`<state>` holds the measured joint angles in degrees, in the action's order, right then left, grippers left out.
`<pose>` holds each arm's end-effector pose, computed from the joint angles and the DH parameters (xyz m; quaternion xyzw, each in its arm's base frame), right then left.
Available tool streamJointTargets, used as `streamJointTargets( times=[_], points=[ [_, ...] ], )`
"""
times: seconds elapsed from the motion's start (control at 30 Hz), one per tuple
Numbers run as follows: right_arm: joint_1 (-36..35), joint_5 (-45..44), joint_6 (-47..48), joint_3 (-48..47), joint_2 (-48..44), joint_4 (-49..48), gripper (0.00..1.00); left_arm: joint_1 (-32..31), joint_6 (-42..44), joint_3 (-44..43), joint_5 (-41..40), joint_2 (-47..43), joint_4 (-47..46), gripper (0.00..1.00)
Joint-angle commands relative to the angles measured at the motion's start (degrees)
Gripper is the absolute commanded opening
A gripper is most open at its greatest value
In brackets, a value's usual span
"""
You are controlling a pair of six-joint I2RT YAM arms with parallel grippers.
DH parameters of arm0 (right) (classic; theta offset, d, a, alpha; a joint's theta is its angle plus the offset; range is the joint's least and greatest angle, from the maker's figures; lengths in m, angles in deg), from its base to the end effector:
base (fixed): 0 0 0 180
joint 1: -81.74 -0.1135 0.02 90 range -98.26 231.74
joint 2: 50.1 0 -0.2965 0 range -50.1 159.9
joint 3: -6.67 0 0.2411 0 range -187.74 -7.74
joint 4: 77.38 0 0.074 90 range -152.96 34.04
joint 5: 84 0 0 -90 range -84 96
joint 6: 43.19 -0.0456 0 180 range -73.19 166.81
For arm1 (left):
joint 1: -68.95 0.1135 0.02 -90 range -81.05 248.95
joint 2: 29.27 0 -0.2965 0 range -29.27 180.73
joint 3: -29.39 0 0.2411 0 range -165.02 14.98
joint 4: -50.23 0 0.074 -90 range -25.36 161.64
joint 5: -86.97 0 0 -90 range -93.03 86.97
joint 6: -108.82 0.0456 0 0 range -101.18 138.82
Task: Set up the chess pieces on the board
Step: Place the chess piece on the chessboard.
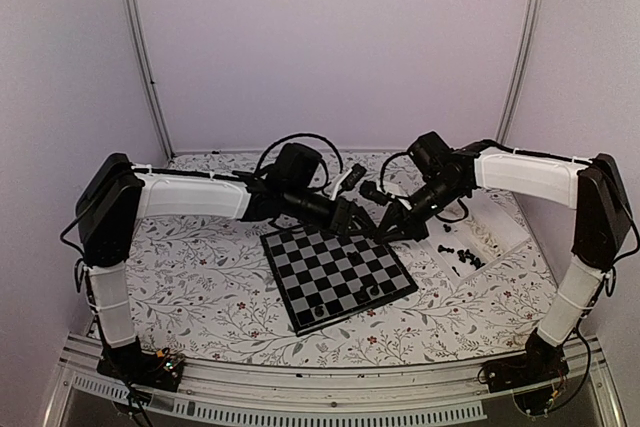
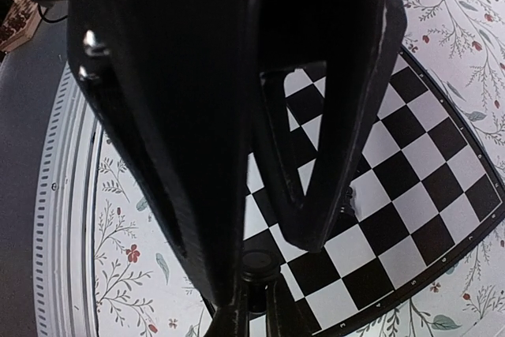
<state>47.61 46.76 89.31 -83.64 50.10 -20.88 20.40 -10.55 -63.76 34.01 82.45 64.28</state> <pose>0.2759 0.2230 0.2644 -0.6248 0.6758 0.3260 0.2161 0.2781 -0.3564 0.2527 0.2889 0.7948 -0.5029 0.1788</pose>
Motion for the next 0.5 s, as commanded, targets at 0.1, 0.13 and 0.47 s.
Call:
streamJointTargets(
  times=[0.1, 0.13, 0.47],
  points=[
    [-0.5, -0.4, -0.7, -1.0, -2.3, 0.1, 0.07, 0.7, -1.6, -2.3, 3.9, 2.3, -1.4, 0.30],
    [-0.5, -0.4, -0.7, -1.1, -2.3, 0.1, 0.07, 0.6, -1.7, -2.3, 3.9, 2.4, -1.3, 0.29],
    [-0.7, -0.6, -0.8, -1.0, -2.5, -0.1, 0.08, 0.6, -1.8, -2.5, 4.2, 3.2, -1.6, 0.12]
  ],
)
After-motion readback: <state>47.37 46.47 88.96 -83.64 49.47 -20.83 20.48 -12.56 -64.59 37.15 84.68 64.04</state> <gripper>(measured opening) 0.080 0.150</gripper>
